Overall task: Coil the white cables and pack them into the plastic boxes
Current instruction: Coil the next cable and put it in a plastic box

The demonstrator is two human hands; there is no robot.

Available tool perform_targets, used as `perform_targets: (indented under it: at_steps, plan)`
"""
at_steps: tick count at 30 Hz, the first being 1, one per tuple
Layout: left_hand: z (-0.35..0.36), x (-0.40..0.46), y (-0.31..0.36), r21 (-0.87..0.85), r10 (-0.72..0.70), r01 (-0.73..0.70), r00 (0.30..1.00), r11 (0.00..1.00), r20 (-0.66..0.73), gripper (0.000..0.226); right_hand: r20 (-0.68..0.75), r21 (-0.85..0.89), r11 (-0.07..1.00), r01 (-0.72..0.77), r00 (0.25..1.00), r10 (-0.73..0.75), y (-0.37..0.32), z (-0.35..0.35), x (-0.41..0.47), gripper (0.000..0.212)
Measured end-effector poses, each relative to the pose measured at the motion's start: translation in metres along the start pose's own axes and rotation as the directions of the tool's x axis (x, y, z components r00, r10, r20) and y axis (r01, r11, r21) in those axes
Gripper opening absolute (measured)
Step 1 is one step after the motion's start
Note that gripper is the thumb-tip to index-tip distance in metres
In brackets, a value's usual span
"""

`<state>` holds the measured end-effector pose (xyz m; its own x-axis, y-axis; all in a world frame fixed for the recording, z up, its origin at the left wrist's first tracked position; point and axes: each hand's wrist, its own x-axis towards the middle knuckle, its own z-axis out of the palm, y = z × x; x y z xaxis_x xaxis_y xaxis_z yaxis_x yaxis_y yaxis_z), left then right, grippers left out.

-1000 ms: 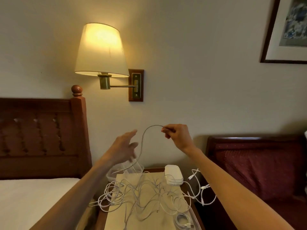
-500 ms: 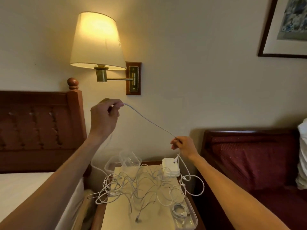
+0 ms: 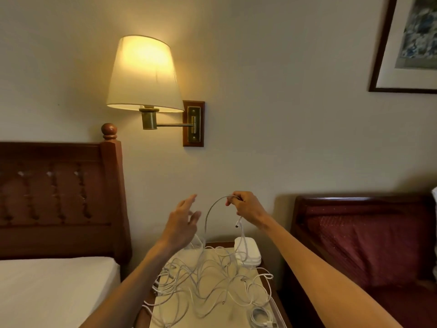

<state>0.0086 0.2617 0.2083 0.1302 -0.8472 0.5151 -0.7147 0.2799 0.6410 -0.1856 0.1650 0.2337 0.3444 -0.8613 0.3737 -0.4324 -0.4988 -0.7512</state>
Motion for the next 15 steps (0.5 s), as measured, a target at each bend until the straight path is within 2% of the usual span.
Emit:
perform_targets:
  at_steps: [2,5,8,10,12,13,15]
  plan:
    - [0.013,0.005,0.011,-0.035,0.026,-0.024,0.998,0.999,0.057,0.052,0.019,-0.012,0.998,0.058,0.998,-0.058,-0.010,0.001,-0.004,0.029]
    - [0.026,0.012,0.010,-0.163,0.018,0.004,0.991,0.987,0.129,0.021,0.045,-0.022,0.993,0.119,0.992,-0.118,-0.015,-0.002,-0.008,0.027]
    - [0.026,0.018,0.007,-0.259,-0.006,0.016,0.999,0.966,0.037,0.031,0.103,-0.061,0.989,0.132,0.987,-0.126,-0.005,-0.006,-0.009,0.019]
    - [0.021,0.021,0.007,-0.186,0.052,-0.055,0.998,0.981,-0.020,0.028,0.143,-0.123,0.982,0.140,0.982,-0.122,0.006,-0.007,-0.010,0.020]
    - [0.016,0.022,0.008,-0.097,0.128,-0.128,0.992,0.987,-0.006,0.019,0.146,-0.164,0.975,0.146,0.982,-0.123,0.013,-0.007,-0.011,0.019]
    - [0.014,0.023,0.006,-0.073,0.151,-0.150,0.989,0.986,0.003,0.013,0.142,-0.136,0.983,0.126,0.984,-0.107,0.013,-0.007,-0.011,0.018]
    - [0.011,0.023,-0.001,-0.034,0.189,-0.188,0.982,0.982,0.004,0.012,0.150,0.039,0.999,0.014,0.989,-0.020,0.009,-0.007,-0.012,0.020]
